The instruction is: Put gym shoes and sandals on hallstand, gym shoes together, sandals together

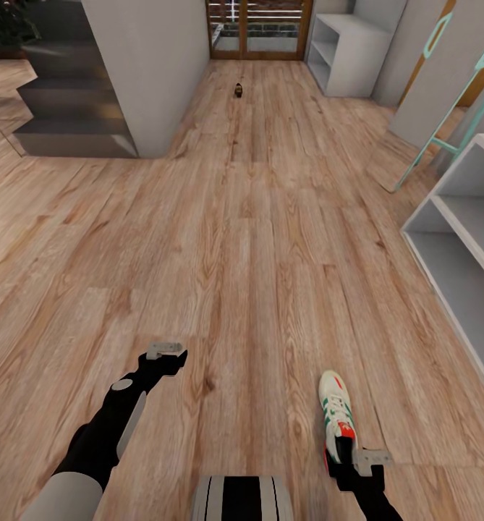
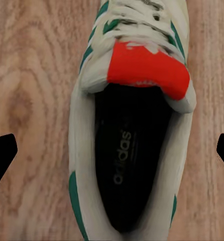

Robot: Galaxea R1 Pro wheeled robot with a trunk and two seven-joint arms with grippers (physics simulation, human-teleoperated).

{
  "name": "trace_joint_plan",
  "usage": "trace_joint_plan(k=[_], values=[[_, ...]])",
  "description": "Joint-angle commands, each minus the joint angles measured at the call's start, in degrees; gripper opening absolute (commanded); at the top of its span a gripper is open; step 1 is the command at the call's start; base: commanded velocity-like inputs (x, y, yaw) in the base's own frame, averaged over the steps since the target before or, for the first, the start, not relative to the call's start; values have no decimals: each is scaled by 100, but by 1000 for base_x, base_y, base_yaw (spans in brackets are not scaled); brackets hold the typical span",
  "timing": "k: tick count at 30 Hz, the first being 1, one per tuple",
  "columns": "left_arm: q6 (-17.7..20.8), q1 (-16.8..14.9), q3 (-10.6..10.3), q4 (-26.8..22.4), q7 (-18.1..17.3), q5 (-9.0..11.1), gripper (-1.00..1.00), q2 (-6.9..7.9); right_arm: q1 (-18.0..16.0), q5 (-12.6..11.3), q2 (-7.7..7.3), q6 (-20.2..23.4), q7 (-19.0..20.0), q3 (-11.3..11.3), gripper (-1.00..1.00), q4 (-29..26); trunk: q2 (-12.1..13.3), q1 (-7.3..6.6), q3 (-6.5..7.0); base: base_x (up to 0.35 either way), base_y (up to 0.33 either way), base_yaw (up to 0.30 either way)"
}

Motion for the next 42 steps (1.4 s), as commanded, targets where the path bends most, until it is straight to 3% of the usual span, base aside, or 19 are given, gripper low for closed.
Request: trace_joint_plan(k=[1,26,33,42], values=[[31,-1,3,-8,-17,7,100,-1,-2,-3,-1,-17,3,-2,100,3,-1,1,-3,112,0,0],[45,-1,10,-23,-17,7,100,-10,-2,-8,-3,-11,8,-21,100,-5,-1,1,-3,18,0,0],[41,-1,10,-23,-17,7,100,-7,-2,-8,-1,-11,8,-15,100,-5,-11,19,-159,0,0,0],[40,-1,9,-24,-17,7,100,-3,-2,-8,1,-11,8,-13,100,-5,-11,19,-159,0,0,0]])
